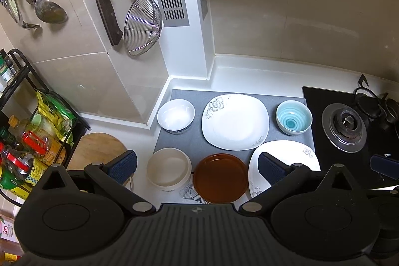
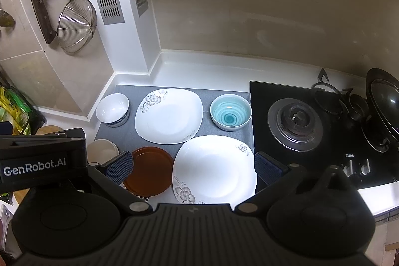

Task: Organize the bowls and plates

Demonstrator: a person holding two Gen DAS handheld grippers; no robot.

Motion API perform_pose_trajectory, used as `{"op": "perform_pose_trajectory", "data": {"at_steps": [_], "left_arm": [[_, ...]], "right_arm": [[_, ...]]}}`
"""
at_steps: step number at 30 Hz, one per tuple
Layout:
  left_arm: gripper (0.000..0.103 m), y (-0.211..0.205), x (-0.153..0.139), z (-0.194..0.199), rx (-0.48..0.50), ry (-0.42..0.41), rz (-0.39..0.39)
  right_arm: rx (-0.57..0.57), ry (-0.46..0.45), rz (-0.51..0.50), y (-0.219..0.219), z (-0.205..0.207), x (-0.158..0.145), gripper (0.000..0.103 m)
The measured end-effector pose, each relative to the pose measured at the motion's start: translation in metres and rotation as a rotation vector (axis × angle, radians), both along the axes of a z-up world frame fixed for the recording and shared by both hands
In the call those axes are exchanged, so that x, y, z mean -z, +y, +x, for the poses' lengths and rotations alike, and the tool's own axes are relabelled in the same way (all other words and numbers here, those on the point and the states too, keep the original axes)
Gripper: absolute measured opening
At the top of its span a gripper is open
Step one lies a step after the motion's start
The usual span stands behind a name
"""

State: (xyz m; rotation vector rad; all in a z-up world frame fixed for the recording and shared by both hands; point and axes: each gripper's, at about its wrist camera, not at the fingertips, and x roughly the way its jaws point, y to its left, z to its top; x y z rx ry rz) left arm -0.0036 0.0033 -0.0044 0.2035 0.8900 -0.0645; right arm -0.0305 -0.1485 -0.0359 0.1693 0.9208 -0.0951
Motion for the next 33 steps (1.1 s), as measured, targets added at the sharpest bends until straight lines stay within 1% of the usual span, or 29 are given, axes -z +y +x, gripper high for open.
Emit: {"op": "perform_pose_trajectory", "data": {"at_steps": [33], "left_arm": [[0.103,0.0062,0.0041,0.0021,-0.012,0.017,-0.019]], "right_arm": [[-0.017,0.013,-0.017,0.0062,0.0021,0.0006,0.103]]}}
